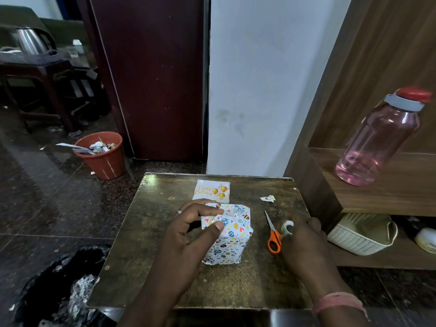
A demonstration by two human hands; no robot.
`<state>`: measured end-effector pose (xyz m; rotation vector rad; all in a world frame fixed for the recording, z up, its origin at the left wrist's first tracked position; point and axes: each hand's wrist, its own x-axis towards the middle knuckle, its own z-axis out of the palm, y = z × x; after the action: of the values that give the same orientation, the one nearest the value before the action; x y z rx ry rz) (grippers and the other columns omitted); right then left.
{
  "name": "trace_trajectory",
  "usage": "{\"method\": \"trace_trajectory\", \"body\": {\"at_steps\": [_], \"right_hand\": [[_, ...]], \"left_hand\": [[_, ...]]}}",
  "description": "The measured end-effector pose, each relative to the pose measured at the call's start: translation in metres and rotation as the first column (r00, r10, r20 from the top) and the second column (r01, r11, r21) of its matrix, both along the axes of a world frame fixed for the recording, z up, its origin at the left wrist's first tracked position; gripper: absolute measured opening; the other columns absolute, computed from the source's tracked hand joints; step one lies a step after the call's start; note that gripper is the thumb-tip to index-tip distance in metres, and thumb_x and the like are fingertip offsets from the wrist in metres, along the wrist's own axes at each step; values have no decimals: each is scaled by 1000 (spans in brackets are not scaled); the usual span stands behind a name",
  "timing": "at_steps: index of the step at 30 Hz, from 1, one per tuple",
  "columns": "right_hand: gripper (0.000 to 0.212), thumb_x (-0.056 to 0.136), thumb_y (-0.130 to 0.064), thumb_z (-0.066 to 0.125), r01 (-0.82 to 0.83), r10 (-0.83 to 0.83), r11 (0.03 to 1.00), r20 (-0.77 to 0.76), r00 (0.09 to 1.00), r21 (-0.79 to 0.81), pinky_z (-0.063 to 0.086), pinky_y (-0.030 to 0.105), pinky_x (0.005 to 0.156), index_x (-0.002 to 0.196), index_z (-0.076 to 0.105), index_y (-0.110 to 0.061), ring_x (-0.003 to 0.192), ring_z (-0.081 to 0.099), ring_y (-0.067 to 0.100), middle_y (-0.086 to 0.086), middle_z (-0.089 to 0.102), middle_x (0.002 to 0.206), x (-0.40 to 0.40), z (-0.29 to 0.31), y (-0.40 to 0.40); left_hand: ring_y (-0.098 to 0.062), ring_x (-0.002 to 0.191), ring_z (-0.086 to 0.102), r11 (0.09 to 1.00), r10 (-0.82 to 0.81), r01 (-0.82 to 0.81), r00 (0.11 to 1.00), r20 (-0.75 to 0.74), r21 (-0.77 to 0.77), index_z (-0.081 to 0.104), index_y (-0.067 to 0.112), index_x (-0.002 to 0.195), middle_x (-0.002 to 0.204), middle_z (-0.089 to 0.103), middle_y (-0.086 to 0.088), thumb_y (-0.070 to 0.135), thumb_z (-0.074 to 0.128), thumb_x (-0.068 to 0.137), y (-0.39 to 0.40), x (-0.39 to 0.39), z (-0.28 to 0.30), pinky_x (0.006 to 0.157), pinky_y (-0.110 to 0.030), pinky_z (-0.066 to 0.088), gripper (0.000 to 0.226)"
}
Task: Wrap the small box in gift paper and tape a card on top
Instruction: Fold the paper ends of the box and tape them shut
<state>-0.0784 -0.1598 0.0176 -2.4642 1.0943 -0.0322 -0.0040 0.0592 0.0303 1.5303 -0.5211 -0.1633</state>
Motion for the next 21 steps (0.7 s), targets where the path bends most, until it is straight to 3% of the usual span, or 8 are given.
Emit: {"method": "trace_trajectory", "body": {"at_steps": [4, 10, 12, 16, 18, 21], "right_hand": [[40, 91, -9, 55, 47, -48, 999, 54, 997, 13, 44, 41, 97, 129, 52, -20, 117, 51, 41, 13, 40, 127, 0, -5, -3], [43, 88, -5, 53, -5, 7, 1000, 66, 998, -31, 43, 37, 92, 127, 56, -21, 115, 54, 40, 12, 56, 132, -1, -4, -5], [39, 86, -5, 54, -18, 20, 1000, 100, 995, -16, 47, 37, 92, 119, 60, -24, 112, 56, 38, 8, 59, 128, -1, -4, -5], [35, 84, -7, 55, -24, 22, 1000, 139, 990, 16, 49, 38, 90, 110, 64, -28, 106, 58, 36, 7, 59, 120, -2, -8, -9], [43, 86, -7, 54, -10, 7, 1000, 135, 991, 26, 47, 37, 94, 121, 64, -31, 110, 57, 38, 10, 57, 124, -2, -8, -10], [49, 89, -9, 55, 4, -8, 1000, 128, 992, 31, 44, 36, 97, 131, 59, -32, 115, 55, 39, 12, 54, 129, -2, -9, -12]], "left_hand": [[-16, 116, 66, 1000, 9, -9, 1000, -20, -8, 76, 22, 103, 125, 68, 4, 27, 71, 86, -1, 0, 1, 88, -32, 50, 19], [-12, 114, 67, 1000, 18, -18, 1000, -5, 12, 77, 25, 106, 125, 68, 6, 31, 70, 87, 0, 0, 2, 84, -17, 51, 21], [-12, 116, 66, 1000, 18, -18, 1000, -2, 15, 77, 25, 106, 126, 67, 7, 31, 70, 87, 0, -1, 2, 86, -18, 51, 21], [-14, 121, 65, 1000, 22, -22, 1000, 5, 10, 76, 26, 109, 130, 67, 5, 29, 70, 88, 1, 0, -3, 94, -35, 53, 21], [-13, 123, 64, 1000, 10, -10, 1000, 12, -13, 75, 29, 113, 132, 68, 6, 26, 71, 88, 0, -1, -3, 96, -37, 53, 25], [-14, 120, 67, 990, -8, -4, 996, -85, -142, 72, 24, 123, 127, 73, 4, 19, 74, 89, -1, 0, -2, 94, -28, 54, 34]]}}
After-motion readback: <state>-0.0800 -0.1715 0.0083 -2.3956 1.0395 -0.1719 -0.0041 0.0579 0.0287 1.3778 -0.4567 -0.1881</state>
